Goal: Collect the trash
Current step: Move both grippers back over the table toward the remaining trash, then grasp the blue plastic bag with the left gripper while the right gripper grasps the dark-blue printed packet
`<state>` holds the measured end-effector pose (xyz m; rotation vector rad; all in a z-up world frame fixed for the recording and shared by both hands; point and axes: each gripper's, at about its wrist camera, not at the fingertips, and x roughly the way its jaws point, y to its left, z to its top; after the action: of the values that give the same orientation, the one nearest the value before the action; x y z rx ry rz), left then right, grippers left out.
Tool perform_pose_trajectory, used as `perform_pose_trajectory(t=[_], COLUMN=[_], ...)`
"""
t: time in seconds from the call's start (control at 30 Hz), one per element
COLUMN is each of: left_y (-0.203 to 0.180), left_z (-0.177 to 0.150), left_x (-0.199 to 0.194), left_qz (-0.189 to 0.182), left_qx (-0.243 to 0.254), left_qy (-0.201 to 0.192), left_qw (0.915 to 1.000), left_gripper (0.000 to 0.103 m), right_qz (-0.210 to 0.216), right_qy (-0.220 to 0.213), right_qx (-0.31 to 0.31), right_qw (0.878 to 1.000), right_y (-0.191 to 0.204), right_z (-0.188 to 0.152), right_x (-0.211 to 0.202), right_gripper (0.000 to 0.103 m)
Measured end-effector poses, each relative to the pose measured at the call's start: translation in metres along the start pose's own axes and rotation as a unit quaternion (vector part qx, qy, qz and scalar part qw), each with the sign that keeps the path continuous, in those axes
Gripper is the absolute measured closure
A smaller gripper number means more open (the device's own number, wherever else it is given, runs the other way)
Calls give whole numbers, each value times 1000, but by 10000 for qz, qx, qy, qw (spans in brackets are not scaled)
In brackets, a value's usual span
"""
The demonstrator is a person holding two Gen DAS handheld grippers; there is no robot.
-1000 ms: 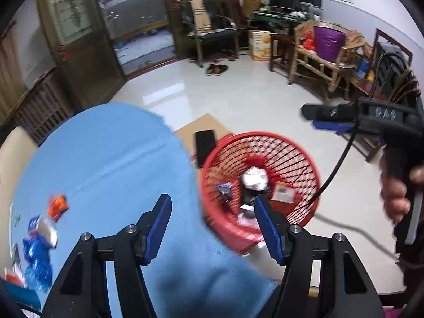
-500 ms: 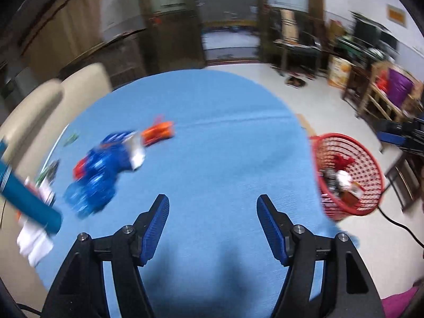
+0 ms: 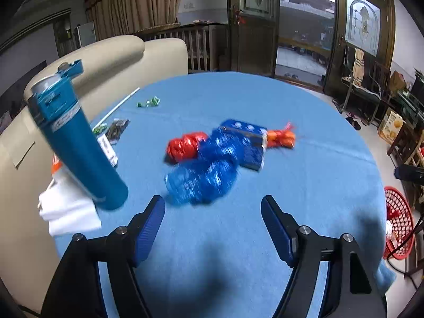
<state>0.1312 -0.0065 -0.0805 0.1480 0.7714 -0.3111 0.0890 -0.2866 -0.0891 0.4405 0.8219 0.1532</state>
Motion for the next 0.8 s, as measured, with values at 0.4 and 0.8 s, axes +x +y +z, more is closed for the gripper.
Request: perform_pose_trajectory(t=[0.4, 0.8], left_y=[20, 32], left_z=[26, -10], left_x=[104, 68], left_qz=[-517, -854], left_qx=[-333, -288], left_qy=[454, 270], left_qw=[9971, 9956], left_gripper=[22, 75], right_qz=[120, 432], right_qy=[376, 636], right_qx=[-579, -1267], right_qw=[9975, 9890], right_y=[58, 98], right_z=[50, 121], right_x=[85, 189], right_gripper=[42, 42])
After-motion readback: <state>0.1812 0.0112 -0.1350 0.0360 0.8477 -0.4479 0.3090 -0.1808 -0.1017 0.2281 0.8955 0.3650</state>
